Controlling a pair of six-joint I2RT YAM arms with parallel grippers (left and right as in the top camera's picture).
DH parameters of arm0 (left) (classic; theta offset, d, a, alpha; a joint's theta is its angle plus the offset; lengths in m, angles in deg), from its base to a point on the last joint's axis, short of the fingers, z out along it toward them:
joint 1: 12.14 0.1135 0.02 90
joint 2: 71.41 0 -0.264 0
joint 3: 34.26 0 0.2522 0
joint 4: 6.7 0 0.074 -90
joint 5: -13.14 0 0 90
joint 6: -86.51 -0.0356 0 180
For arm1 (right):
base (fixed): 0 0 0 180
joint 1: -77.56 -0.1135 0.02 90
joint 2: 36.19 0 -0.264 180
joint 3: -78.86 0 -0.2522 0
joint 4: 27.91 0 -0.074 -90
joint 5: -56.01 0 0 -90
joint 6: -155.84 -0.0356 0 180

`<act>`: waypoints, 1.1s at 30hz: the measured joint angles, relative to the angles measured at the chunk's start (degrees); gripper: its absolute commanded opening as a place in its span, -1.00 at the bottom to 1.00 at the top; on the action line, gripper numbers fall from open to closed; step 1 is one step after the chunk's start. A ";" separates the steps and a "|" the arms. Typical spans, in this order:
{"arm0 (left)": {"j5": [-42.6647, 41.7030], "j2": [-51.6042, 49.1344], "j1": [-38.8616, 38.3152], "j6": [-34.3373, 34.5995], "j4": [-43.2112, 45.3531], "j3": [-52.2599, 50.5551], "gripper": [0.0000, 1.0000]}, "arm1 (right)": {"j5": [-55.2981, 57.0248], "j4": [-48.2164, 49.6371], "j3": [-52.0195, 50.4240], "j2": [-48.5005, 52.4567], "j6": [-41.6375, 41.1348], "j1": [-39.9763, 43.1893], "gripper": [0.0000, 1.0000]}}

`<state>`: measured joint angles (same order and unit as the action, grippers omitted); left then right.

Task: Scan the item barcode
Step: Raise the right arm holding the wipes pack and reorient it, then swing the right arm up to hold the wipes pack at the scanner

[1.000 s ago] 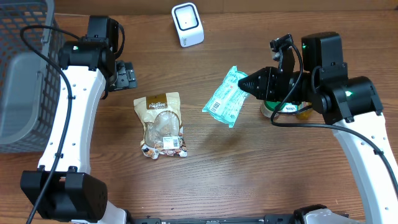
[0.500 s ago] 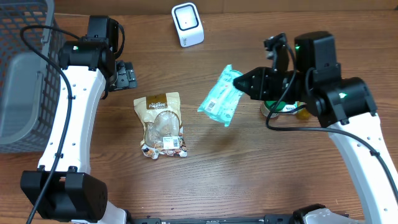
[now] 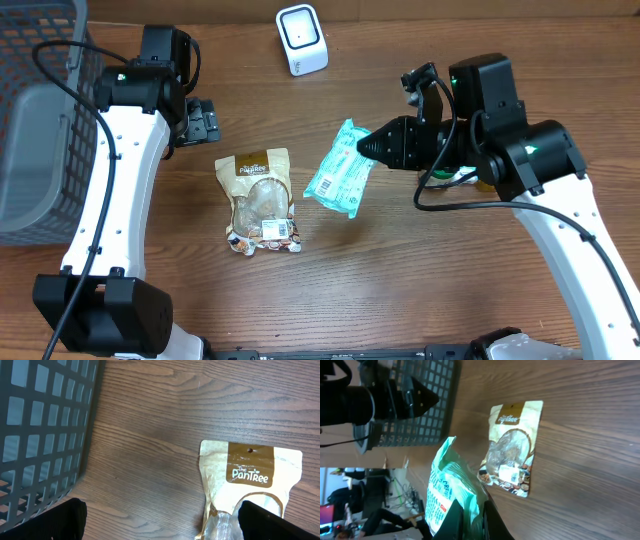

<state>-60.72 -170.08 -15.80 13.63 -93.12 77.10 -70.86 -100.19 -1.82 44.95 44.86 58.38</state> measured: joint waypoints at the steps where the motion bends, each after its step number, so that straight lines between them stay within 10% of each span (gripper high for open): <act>1: 0.00 0.00 0.00 0.00 0.00 0.00 0.99 | -0.28 0.02 0.00 0.02 -0.02 -0.02 -0.93; 16: 0.00 0.00 0.00 0.00 0.00 0.00 0.99 | 15.34 0.33 19.69 9.68 7.89 -1.49 -0.93; 33: 0.00 0.00 0.00 0.00 0.00 0.00 0.99 | 46.80 43.39 26.03 37.86 46.62 -10.45 -0.93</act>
<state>-60.72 -170.08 -15.80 13.63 -93.12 77.10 -24.06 -56.80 24.21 82.81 91.49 47.93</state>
